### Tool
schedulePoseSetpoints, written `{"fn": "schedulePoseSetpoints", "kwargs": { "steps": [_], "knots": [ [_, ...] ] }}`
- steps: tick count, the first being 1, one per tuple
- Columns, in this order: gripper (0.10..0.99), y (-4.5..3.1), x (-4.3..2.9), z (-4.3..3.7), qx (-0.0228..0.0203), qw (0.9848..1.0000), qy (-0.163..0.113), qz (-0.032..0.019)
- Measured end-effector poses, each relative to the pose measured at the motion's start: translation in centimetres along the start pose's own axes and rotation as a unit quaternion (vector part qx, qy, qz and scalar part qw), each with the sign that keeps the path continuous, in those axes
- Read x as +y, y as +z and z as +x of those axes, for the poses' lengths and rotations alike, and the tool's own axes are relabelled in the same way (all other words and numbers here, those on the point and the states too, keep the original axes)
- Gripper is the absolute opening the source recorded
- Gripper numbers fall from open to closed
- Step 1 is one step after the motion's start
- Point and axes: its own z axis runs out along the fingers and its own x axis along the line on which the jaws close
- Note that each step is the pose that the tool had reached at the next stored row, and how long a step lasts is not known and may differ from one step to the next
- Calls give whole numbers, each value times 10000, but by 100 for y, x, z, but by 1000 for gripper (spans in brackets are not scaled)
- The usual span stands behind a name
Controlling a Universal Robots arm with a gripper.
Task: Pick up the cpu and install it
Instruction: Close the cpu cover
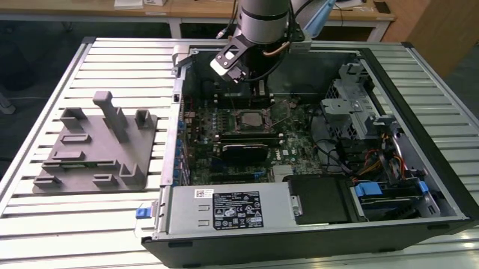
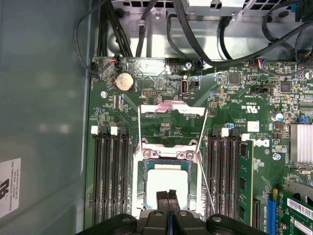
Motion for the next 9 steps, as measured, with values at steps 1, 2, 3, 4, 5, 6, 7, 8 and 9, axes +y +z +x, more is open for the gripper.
{"fn": "schedulePoseSetpoints", "kwargs": {
  "steps": [1,2,3,4,5,6,7,8,9],
  "knots": [
    [106,-8,0,0,0,10000,0,0],
    [106,-19,1,1,1,10000,0,-1],
    [106,-34,1,1,2,10000,0,-1],
    [106,-51,2,1,2,10000,0,-2],
    [106,-67,2,2,2,10000,0,-1],
    [106,-82,3,2,2,10000,0,-1],
    [106,-90,3,2,2,10000,0,-1],
    [106,-89,3,3,3,10000,0,-2],
    [106,-89,3,3,4,10000,0,-3]
  ]
}}
